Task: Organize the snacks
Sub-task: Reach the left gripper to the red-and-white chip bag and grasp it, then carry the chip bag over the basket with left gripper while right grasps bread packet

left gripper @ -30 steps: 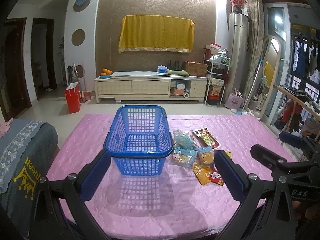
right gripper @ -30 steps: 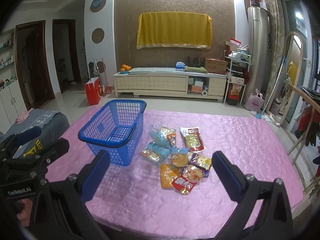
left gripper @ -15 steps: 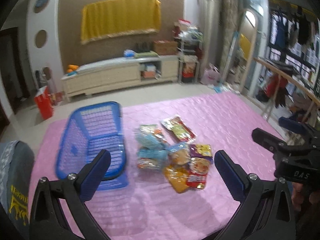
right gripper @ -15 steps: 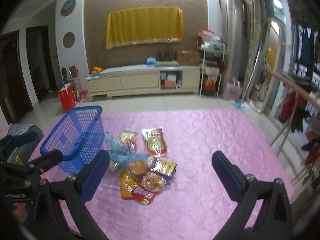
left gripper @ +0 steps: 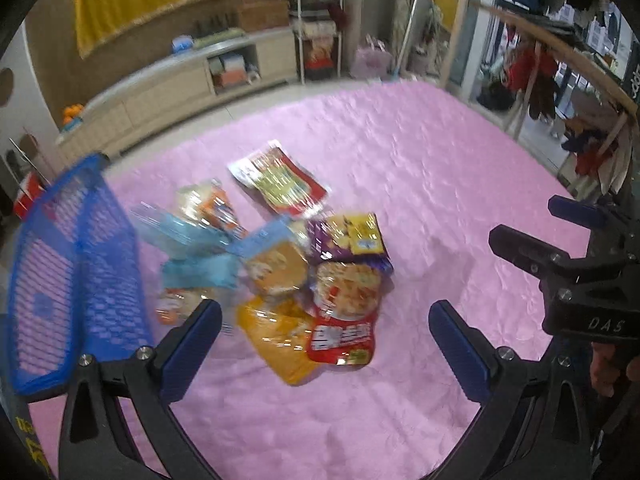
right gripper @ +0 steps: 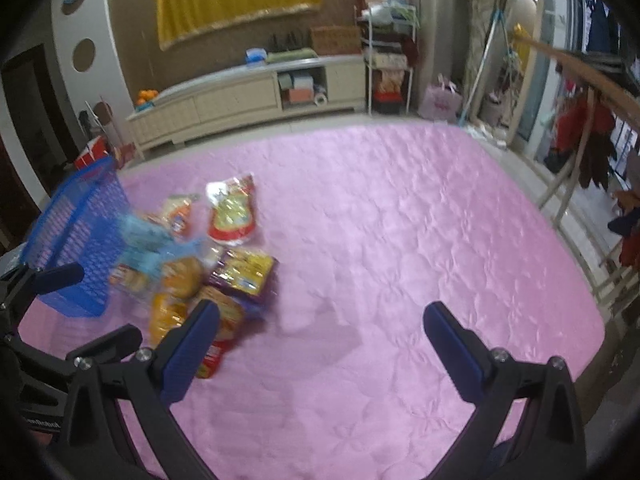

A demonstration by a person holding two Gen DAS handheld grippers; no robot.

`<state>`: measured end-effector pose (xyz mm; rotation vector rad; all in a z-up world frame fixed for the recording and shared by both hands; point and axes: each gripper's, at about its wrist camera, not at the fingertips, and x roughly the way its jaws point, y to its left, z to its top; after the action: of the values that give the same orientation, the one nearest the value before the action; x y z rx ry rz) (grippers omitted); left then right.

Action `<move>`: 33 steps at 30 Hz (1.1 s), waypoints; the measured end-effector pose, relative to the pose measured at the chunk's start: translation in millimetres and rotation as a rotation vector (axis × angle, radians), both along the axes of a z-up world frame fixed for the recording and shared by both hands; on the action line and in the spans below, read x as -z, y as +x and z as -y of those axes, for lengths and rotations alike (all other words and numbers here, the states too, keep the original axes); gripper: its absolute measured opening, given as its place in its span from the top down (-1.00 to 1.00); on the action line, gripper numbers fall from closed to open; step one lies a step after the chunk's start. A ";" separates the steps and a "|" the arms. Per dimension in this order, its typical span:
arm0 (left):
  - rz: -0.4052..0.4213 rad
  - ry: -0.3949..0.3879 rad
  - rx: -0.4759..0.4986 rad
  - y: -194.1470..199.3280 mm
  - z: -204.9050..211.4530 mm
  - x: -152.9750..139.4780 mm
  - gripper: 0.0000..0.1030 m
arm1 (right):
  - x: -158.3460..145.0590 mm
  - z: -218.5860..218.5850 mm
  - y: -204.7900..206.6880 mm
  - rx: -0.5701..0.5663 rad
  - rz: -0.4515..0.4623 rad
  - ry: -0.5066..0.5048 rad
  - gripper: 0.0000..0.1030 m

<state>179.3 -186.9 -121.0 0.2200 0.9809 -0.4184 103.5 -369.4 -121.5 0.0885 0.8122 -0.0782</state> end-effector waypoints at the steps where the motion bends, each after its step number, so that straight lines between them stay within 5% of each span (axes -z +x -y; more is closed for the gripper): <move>1: -0.024 0.004 0.006 5.3 3.8 8.7 -0.99 | 3.7 2.0 2.0 0.002 -0.009 0.000 -1.00; 13: -0.169 0.103 0.057 35.6 34.7 73.8 -0.68 | 46.7 22.6 19.2 0.018 -0.109 0.009 -0.96; 18: -0.162 0.125 0.063 40.5 39.6 86.6 -0.34 | 52.1 22.4 20.9 0.017 -0.121 -0.001 -0.96; 24: -0.174 0.071 0.066 31.4 33.3 79.5 0.44 | 51.3 18.8 20.3 0.010 -0.132 -0.003 -0.96; 33: -0.071 -0.053 -0.040 11.1 -11.3 32.8 0.46 | 31.8 -4.8 27.7 -0.087 -0.095 -0.018 -0.96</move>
<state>190.4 -175.5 -153.9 0.1381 1.0409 -0.4179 131.2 -364.6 -153.4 0.0330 0.9089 -0.0076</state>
